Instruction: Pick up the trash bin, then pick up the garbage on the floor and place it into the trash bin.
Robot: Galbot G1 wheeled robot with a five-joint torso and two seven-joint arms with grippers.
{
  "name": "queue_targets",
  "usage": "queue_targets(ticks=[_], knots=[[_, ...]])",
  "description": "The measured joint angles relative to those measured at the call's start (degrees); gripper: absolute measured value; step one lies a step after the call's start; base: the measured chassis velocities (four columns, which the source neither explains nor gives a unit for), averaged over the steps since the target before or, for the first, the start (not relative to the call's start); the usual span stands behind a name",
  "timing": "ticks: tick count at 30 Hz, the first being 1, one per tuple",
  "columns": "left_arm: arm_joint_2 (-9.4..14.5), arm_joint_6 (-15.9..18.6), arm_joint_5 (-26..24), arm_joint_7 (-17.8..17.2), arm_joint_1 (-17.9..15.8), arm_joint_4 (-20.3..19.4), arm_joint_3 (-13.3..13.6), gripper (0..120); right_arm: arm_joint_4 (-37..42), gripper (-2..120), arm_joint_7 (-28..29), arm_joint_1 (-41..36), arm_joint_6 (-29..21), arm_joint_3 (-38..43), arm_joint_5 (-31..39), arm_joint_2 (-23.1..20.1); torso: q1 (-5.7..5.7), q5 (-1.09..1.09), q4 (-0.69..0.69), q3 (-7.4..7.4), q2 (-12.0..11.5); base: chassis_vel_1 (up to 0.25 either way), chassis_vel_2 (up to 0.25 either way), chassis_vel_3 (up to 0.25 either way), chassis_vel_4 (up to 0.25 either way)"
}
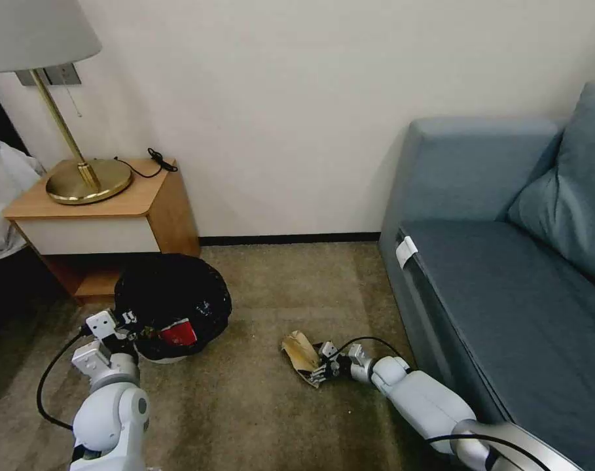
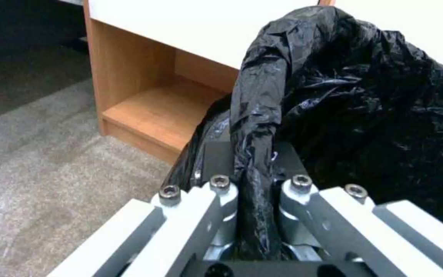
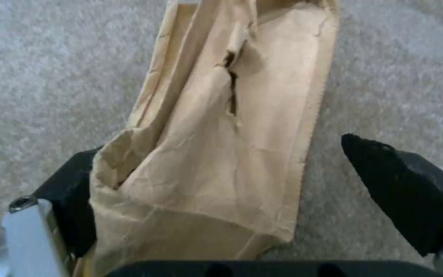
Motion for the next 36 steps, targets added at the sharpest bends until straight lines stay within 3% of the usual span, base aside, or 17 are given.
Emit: queue_targets(ticks=[7,8,12,15,18,20,24,26,28,30,36], knots=[[-0.04,-0.03,-0.01,0.00,0.08,-0.26,-0.02,4,-1.42,93,-0.52,-0.39,0.53,0.20,-1.02,0.52,0.00,0.00,0.00,0.00,0.00,0.000,0.000,0.000,0.000],[-0.02,-0.03,-0.05,0.00,0.05,-0.27,-0.06,4,-1.82,85,-0.74,-0.63,0.96,0.52,-1.40,0.61,0.00,0.01,0.00,0.00,0.00,0.000,0.000,0.000,0.000],[-0.02,-0.03,-0.10,0.00,-0.02,-0.27,-0.08,4,-1.91,74,-0.93,-1.02,1.25,1.00,-1.57,0.59,0.00,0.01,0.00,0.00,0.00,0.000,0.000,0.000,0.000],[-0.02,-0.03,-0.12,0.00,-0.24,-0.26,-0.03,4,-1.62,59,-0.94,-1.15,1.32,1.56,-1.57,0.37,0.00,0.01,0.00,0.00,0.00,0.000,0.000,0.000,0.000],[-0.02,-0.03,-0.13,0.00,-0.33,-0.21,0.00,4,-1.53,54,-0.94,-1.15,1.32,1.72,-1.56,0.31,0.00,0.01,0.00,0.00,0.00,0.000,0.000,0.000,0.000],[-0.02,-0.03,-0.15,0.00,-0.49,-0.10,0.05,4,-1.08,41,-0.93,-1.15,1.32,1.89,-1.51,0.12,0.00,0.00,-0.01,0.00,0.00,0.000,0.000,0.000,0.000],[-0.01,-0.03,-0.15,0.00,-0.57,0.06,0.05,4,-0.01,32,-0.88,-1.31,1.29,1.85,-0.78,-0.11,0.00,-0.01,-0.01,0.00,0.00,0.000,0.000,0.000,0.000],[0.02,-0.03,-0.15,0.00,-0.74,0.14,0.10,4,0.04,19,-0.83,-1.37,1.28,1.86,-0.53,0.24,0.00,0.00,0.00,0.00,0.00,0.000,0.000,0.000,0.000],[0.03,-0.02,-0.14,0.00,-0.79,0.14,0.11,4,-0.03,17,-0.83,-1.37,1.27,1.87,-0.54,0.31,0.00,0.00,0.00,0.00,0.00,0.000,0.000,0.000,0.000],[0.15,0.11,-0.12,-0.01,-1.09,0.14,0.12,4,-0.19,5,-0.84,-1.45,1.29,1.92,-0.60,0.52,0.00,0.00,-0.01,0.00,0.00,0.000,0.000,0.000,0.000],[0.20,0.18,-0.10,-0.04,-1.23,0.14,0.13,4,-0.39,0,-0.83,-1.58,1.38,2.11,-0.71,0.54,0.00,0.01,0.01,0.00,0.00,0.000,0.000,0.000,0.000]])
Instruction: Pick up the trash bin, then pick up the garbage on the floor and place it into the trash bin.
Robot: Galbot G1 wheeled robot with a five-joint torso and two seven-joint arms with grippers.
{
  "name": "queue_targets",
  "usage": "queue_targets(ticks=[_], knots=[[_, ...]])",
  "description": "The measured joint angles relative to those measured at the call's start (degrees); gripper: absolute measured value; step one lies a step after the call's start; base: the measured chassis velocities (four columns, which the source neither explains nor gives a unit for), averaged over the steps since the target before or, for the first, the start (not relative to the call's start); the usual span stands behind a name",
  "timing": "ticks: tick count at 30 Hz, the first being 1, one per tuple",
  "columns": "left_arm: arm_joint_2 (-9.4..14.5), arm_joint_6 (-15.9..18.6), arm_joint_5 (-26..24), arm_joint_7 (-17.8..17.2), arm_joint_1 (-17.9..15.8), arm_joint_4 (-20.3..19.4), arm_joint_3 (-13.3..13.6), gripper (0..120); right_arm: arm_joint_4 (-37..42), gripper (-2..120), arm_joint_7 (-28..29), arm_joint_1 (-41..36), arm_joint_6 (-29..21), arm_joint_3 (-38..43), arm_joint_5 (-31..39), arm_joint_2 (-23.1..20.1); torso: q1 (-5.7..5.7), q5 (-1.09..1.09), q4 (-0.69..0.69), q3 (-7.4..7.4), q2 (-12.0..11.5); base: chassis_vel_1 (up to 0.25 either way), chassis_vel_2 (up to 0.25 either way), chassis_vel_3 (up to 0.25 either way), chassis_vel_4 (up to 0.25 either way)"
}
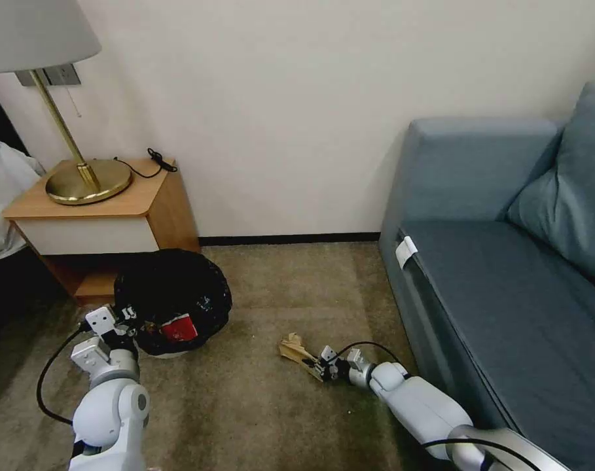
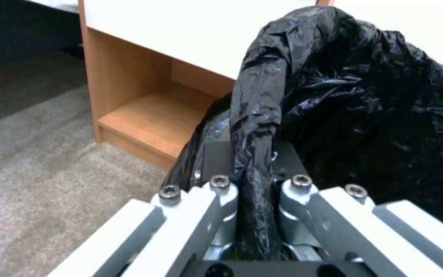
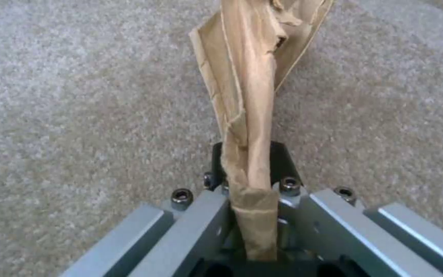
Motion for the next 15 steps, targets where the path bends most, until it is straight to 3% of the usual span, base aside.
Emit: queue_targets(ticks=[15], knots=[[-0.02,0.05,0.02,-0.02,-0.07,0.00,-0.02,4,0.13,0,0.01,-0.23,0.29,0.82,-0.58,-0.10,0.00,-0.01,0.00,0.00,0.00,0.000,0.000,0.000,0.000]])
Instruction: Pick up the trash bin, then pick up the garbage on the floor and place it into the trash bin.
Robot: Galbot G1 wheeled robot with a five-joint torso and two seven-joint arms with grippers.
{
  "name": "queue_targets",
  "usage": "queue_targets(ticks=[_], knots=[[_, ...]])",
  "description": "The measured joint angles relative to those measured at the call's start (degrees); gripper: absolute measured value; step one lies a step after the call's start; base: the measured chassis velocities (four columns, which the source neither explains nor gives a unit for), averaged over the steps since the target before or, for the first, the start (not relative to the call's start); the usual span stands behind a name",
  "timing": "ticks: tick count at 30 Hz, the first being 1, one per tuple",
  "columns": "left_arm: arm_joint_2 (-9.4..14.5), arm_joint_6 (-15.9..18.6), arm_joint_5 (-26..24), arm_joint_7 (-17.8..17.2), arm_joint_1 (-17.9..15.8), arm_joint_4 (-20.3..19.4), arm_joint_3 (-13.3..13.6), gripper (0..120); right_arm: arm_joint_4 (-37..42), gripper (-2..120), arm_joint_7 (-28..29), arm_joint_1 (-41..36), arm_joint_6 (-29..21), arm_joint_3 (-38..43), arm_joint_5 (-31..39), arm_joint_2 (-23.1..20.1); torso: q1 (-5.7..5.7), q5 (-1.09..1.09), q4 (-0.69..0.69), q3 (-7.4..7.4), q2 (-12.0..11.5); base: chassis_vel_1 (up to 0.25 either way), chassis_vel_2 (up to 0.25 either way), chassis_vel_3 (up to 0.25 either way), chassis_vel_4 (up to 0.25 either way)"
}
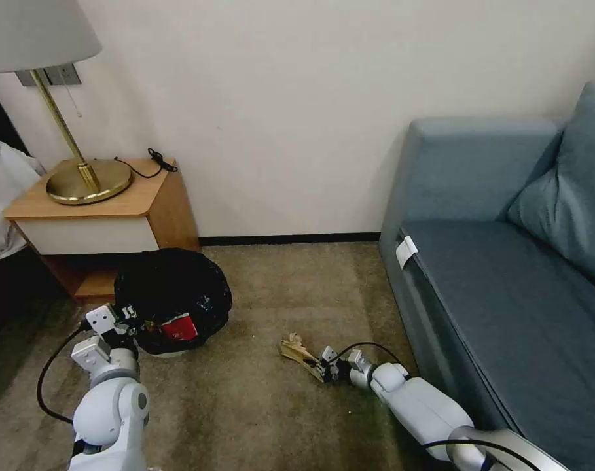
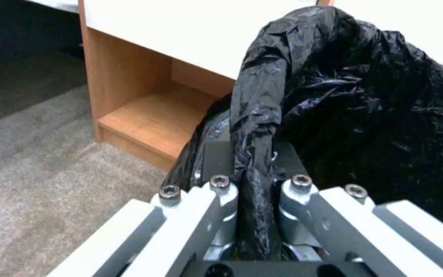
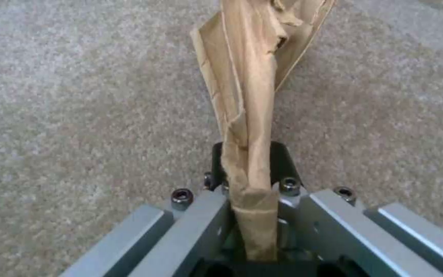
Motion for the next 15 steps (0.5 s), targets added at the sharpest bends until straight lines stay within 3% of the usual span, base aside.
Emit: queue_targets(ticks=[15], knots=[[-0.08,0.00,0.00,0.03,-0.37,0.71,0.21,4,7.01,0,1.61,-0.04,2.21,3.75,4.74,-0.75,0.00,0.00,-0.01,0.00,0.00,0.000,0.000,0.000,0.000]])
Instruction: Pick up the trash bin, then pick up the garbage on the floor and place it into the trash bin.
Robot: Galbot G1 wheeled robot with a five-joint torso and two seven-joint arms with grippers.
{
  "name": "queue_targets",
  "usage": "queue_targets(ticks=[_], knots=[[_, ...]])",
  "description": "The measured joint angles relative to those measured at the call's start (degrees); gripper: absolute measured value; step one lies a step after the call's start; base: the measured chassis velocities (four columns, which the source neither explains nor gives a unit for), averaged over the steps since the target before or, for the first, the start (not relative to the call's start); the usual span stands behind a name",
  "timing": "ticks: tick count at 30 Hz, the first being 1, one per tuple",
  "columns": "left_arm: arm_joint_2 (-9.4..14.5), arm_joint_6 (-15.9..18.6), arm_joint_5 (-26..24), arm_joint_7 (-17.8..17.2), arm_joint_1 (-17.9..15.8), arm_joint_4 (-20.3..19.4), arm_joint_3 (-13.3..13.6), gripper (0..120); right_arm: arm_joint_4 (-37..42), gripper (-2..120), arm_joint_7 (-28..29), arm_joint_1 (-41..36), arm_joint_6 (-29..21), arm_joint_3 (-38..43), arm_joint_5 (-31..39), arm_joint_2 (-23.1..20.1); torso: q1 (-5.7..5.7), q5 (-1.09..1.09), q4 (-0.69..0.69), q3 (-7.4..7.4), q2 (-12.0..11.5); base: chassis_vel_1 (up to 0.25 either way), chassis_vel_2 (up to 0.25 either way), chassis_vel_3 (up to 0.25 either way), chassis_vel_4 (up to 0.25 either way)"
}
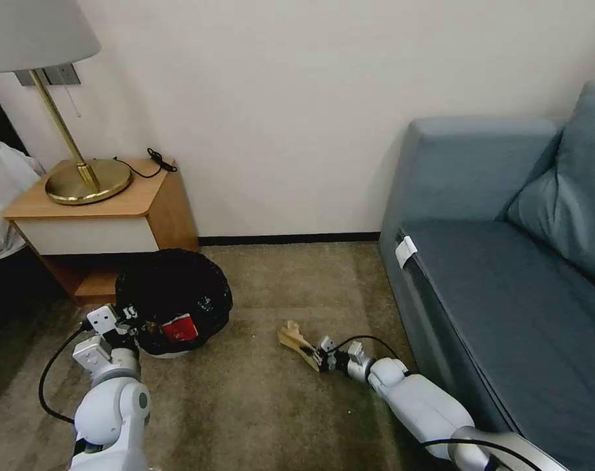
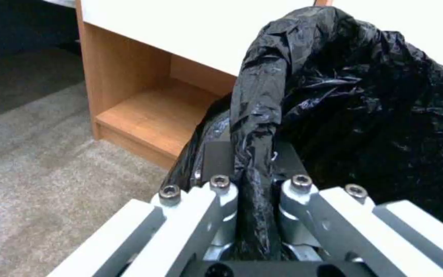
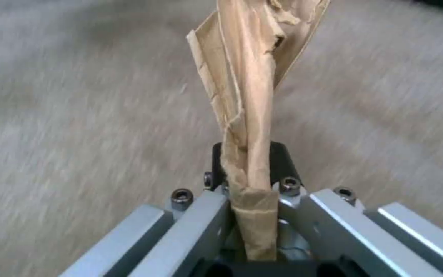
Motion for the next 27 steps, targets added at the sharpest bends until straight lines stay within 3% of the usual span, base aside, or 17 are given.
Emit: queue_targets(ticks=[5,10,16,22,25,27], knots=[[0.00,0.00,-0.02,0.08,0.00,0.48,0.04,4,1.17,0,2.96,0.91,2.31,1.89,1.11,0.66,0.00,0.00,0.00,0.00,0.00,0.000,0.000,0.000,0.000],[-0.01,-0.03,0.00,0.20,-0.44,1.09,0.48,4,5.95,0,11.20,3.08,5.39,2.20,4.36,2.14,0.00,0.00,0.01,0.00,0.00,0.000,0.000,0.000,0.000],[0.05,-0.03,0.12,0.21,-0.90,1.40,0.79,4,10.90,0,16.74,5.45,6.26,-0.02,4.99,2.81,0.00,-0.01,0.01,0.00,0.00,0.000,0.000,0.000,0.000],[-0.07,0.02,0.47,0.19,-1.53,1.71,1.45,4,21.63,0,27.35,11.36,4.04,-9.25,7.78,3.08,0.00,-0.02,0.00,0.00,0.00,0.000,0.000,0.000,0.000],[-0.16,0.06,0.57,0.19,-1.61,1.72,1.63,4,25.44,0,30.74,13.75,2.62,-13.19,8.80,3.63,0.00,0.00,0.04,0.00,0.00,0.000,0.000,0.000,0.000],[-0.17,0.12,0.60,0.14,-1.63,1.66,1.64,4,27.00,0,32.53,15.34,1.95,-16.13,9.53,4.02,0.00,-0.02,-0.01,0.00,0.00,0.000,0.000,0.000,0.000]])
